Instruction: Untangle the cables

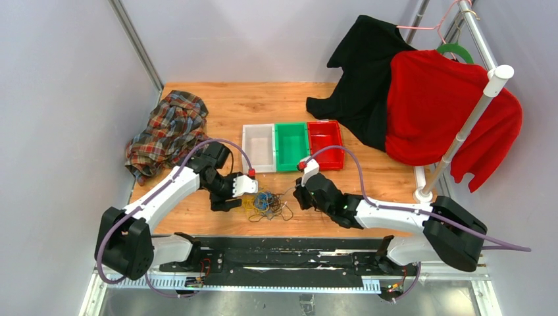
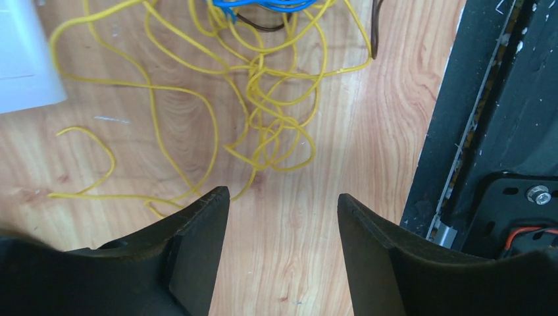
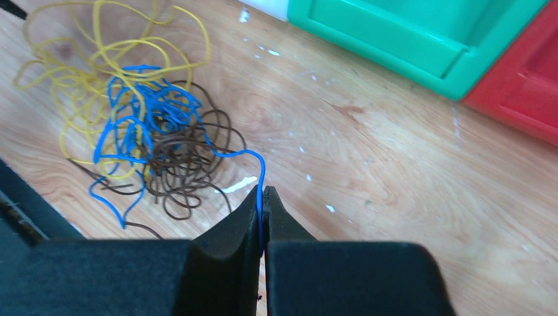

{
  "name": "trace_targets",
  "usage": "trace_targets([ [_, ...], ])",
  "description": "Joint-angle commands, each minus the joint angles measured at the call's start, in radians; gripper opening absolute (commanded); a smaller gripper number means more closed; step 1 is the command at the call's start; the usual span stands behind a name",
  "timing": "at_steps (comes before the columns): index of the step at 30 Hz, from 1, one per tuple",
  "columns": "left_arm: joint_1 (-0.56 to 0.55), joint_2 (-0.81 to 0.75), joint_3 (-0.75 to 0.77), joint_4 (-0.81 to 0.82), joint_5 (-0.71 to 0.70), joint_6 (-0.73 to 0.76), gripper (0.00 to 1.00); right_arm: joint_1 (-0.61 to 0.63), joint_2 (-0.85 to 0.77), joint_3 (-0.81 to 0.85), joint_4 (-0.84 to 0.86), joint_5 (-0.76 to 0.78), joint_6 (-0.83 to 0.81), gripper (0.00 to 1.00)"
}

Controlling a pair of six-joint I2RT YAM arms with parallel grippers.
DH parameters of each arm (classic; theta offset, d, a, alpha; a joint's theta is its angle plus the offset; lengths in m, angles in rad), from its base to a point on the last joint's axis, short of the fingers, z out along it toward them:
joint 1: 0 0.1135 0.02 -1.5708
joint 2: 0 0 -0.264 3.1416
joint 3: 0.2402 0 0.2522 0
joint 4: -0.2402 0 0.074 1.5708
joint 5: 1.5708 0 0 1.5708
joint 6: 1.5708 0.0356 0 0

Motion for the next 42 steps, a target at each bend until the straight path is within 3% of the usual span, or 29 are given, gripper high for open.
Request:
trace_targets([
  [1,-0.01,0.021,-0.026,0.069,0.063,0.013,0.66,-0.011,-0.037,0.024,-0.106,0.093,-0.005,0.01],
  [7,-0.098,0.086,-0.008,0.167,0.034,-0.061,0.65,-0.011,-0.041,-0.011,-0.143,0.126,0.025,0.01],
  [11,-0.113,0.128,-0.009,0.24,0.014,-0.108,0.54,-0.022,-0.104,-0.043,-0.193,0.186,0.045,0.01],
  [13,-0.115,0.142,-0.009,0.274,0.018,-0.124,0.45,-0.029,-0.148,-0.063,-0.204,0.205,0.045,0.01],
  [16,-0.115,0.147,0.014,0.299,0.021,-0.191,0.13,-0.051,-0.205,-0.074,-0.256,0.267,0.051,0.01],
  [18,-0.115,0.129,0.066,0.252,0.027,-0.232,0.01,-0.063,-0.247,-0.07,-0.298,0.309,0.05,0.01],
  [22,-0.115,0.046,0.178,0.134,0.033,-0.298,0.01,-0.063,-0.325,-0.05,-0.333,0.351,0.015,0.03],
  [27,-0.115,-0.02,0.282,0.054,0.015,-0.367,0.01,-0.029,-0.36,0.011,-0.306,0.318,-0.06,0.31],
  [32,-0.115,-0.038,0.309,0.044,0.046,-0.455,0.01,0.133,-0.284,0.087,-0.164,0.396,-0.179,0.59],
  [38,-0.115,-0.045,0.361,0.044,0.086,-0.542,0.01,0.219,-0.046,0.158,0.111,0.225,-0.217,0.61],
  [42,-0.115,-0.065,0.383,0.031,0.091,-0.563,0.01,0.221,0.189,0.255,0.208,0.218,-0.244,0.6],
])
